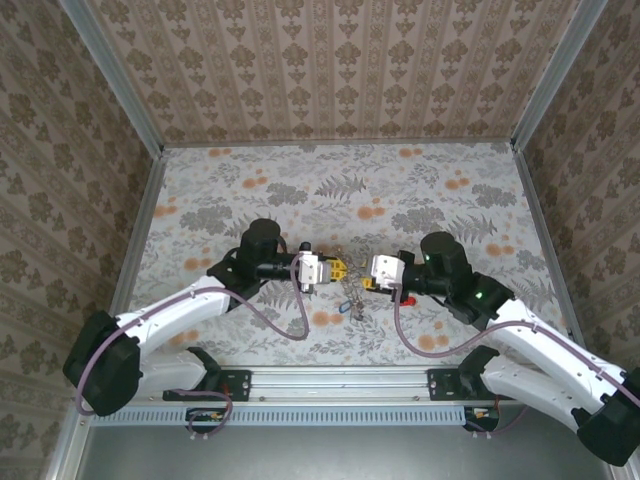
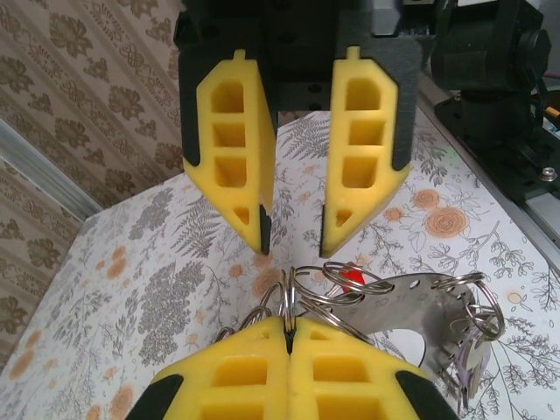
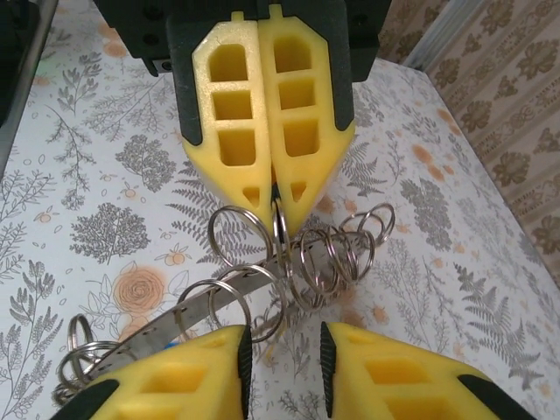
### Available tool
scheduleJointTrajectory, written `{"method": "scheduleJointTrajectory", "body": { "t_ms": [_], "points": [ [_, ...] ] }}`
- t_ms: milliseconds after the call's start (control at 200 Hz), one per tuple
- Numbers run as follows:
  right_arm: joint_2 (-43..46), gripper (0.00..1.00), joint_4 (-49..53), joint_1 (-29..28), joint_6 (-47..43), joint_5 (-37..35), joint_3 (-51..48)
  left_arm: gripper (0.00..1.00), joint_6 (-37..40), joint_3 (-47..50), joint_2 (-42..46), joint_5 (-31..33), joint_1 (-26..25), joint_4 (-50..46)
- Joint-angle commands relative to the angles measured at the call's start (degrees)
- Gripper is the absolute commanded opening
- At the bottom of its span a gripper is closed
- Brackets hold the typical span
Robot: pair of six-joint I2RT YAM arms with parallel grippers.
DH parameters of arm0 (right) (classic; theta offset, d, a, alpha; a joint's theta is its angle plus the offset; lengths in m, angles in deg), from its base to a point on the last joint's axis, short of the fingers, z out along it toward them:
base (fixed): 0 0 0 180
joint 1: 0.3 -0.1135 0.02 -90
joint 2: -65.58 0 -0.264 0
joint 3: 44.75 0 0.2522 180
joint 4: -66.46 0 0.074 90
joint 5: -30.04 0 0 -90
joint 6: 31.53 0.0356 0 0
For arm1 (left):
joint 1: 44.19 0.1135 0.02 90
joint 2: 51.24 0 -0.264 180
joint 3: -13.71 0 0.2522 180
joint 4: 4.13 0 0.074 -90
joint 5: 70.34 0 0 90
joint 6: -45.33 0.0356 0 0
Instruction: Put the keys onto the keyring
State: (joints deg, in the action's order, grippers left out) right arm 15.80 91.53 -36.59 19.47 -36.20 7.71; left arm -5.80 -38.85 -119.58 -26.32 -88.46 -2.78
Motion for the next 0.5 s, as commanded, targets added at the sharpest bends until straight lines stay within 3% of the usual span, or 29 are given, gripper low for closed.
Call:
{"method": "scheduleJointTrajectory", "body": {
  "t_ms": [0, 150, 350, 495],
  "points": [
    [-1.00, 0.28, 1.39, 0.35, 1.50, 4.89, 2.50, 0.00, 1.46, -2.14, 1.56, -3.06, -0.18, 0.11],
    [-0.92, 0.28, -0.36, 0.35, 4.36, 7.67, 1.97, 0.00, -2.61, -2.92, 1.10, -0.57, -0.14, 0.71],
    [0.07, 0.14, 1.11, 0.26, 4.83, 8.84, 0.42, 0.00, -5.27, -1.83, 1.50, 1.15, 0.15, 2.66],
    [0.00, 0.14, 3.63, 0.17, 3.69, 10.58, 0.91, 0.00, -5.32, -1.62, 1.71, 1.90, 0.26, 2.38]
  ]
}}
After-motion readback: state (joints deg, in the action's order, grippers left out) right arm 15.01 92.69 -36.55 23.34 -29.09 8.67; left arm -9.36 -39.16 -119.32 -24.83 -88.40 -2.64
